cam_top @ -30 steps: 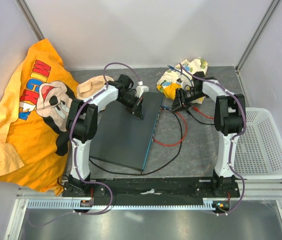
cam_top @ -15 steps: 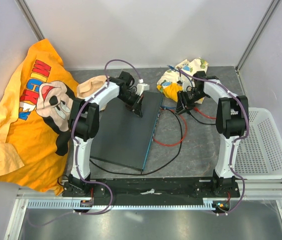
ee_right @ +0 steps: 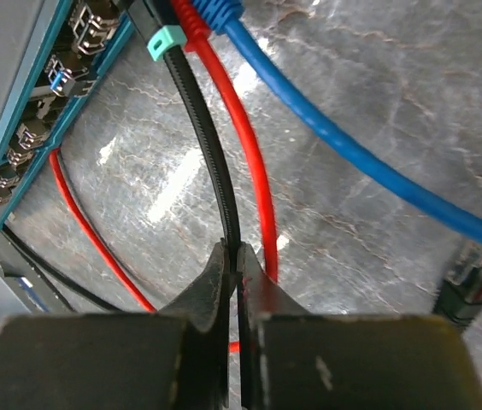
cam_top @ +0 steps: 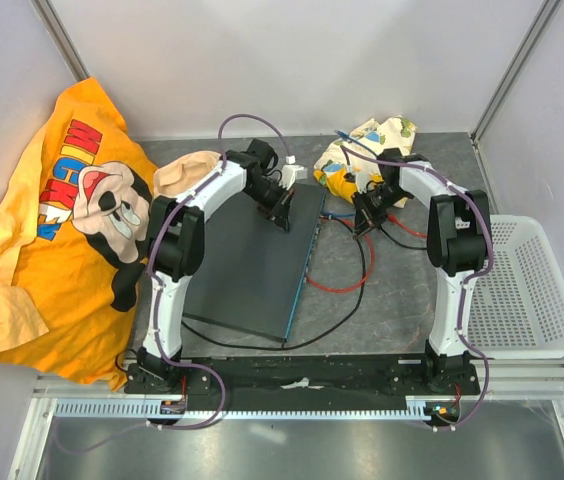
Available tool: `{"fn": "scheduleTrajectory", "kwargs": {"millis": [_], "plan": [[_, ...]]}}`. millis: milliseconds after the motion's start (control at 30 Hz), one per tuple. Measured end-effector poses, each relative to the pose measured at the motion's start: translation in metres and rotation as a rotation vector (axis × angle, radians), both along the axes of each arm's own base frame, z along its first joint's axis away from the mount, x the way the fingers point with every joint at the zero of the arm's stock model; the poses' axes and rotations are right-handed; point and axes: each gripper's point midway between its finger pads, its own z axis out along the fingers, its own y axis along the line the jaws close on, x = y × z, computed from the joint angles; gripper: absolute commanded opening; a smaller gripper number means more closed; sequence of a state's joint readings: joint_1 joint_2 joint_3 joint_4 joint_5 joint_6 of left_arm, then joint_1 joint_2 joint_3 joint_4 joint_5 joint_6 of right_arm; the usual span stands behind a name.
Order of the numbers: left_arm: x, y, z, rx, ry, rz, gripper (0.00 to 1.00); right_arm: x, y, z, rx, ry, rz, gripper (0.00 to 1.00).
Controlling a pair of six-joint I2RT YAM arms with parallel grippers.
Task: Pull the plug from the switch port
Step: Pull the connector from the switch port.
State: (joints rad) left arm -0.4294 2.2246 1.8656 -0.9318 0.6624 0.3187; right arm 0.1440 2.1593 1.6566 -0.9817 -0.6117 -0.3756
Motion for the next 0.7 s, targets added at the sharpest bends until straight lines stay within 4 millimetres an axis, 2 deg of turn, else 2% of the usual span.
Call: {"fn": "scheduleTrajectory", "kwargs": {"millis": [200,467,567,700], "plan": [[0.017,-0.009,0.010,-0.015,-0.050,-0.011,0.04,0.017,-0.013,0.007,0.026,-0.029,-0.080,0.00],[0.054,-0.040,0.035,-0.115,-0.130,0.007,0.02,0.029,-0.018,0.018,0.111,0.023,-0.220,0.00],[0.058,-0.055,0.040,-0.119,-0.168,0.004,0.02,0.029,-0.018,0.019,0.118,0.036,-0.242,0.00],[0.050,-0.078,0.033,-0.038,-0.266,-0.050,0.02,0.029,-0.018,0.020,0.128,0.050,-0.260,0.00]]}}
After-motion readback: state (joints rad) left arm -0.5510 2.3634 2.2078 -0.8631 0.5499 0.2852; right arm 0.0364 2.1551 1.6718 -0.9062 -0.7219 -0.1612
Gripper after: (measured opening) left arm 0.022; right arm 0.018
